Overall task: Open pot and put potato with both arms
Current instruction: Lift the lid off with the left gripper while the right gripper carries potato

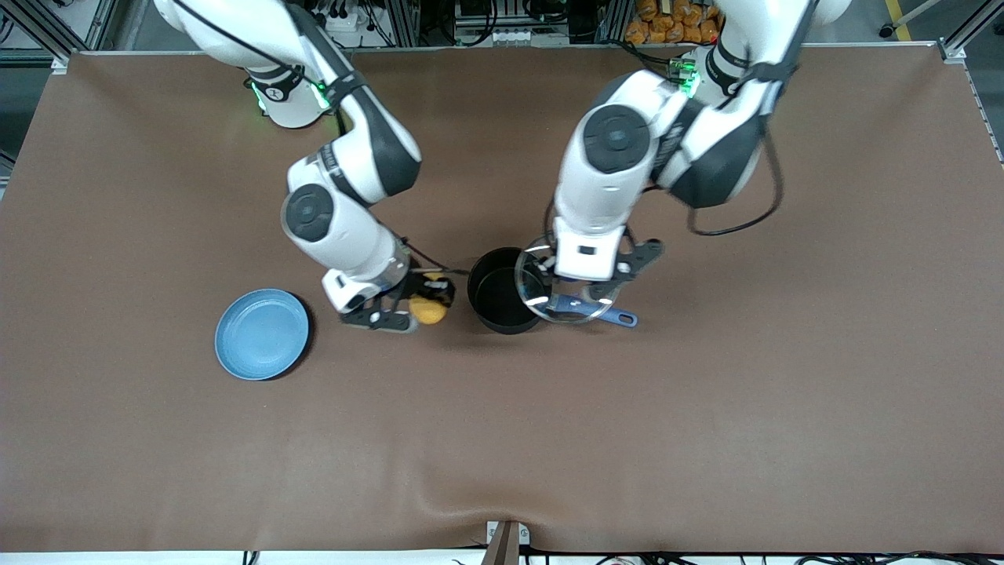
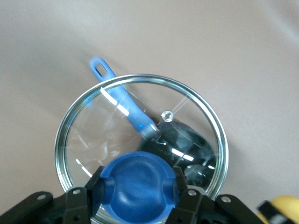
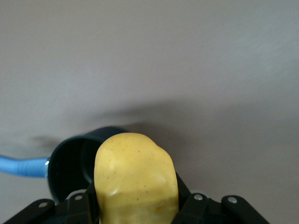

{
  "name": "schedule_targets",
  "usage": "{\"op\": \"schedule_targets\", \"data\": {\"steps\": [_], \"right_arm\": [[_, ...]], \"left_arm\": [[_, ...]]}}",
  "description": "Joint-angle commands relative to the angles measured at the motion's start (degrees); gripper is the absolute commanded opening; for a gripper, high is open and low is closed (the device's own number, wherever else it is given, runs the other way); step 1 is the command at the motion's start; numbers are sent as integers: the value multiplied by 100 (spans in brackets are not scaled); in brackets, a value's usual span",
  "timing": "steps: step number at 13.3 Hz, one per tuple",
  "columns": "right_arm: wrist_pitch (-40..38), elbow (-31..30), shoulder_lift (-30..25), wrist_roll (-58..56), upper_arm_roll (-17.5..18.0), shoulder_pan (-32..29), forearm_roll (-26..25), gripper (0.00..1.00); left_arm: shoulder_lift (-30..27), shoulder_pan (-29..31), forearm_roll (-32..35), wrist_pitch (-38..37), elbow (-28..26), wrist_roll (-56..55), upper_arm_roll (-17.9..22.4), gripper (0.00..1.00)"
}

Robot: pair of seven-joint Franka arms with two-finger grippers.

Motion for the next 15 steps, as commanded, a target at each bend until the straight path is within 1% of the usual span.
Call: {"op": "schedule_targets", "data": {"steps": [1, 3, 4, 7, 9, 13, 15], "right_arm": [[-31, 684, 549, 692, -104, 551, -191, 2], [-40, 1194, 997, 1184, -95, 771, -700, 1], [-40, 1353, 1156, 1256, -95, 859, -876, 1], [-22, 1565, 1508, 1248, -95, 1070, -1359, 0], [127, 1618, 1693, 1265, -95, 1159, -1423, 0], [434, 1618, 2027, 1257, -104, 1229, -1449, 0], [470, 1618, 2107, 1274, -104, 1247, -1449, 0]], "left_arm": [[-354, 307, -125, -331, -104, 489, -35, 0], [-441, 561, -125, -541, -122, 873, -35, 0], [-485, 711, -125, -681, -113, 1137, -35, 0], [-644, 1203, -116, -796, -218, 1919, -35, 0], [-714, 1467, -116, -797, -341, 2447, -35, 0], [-741, 1889, -116, -797, -525, 3089, -35, 0], [-811, 2039, -107, -797, -640, 3388, -35, 0]]}}
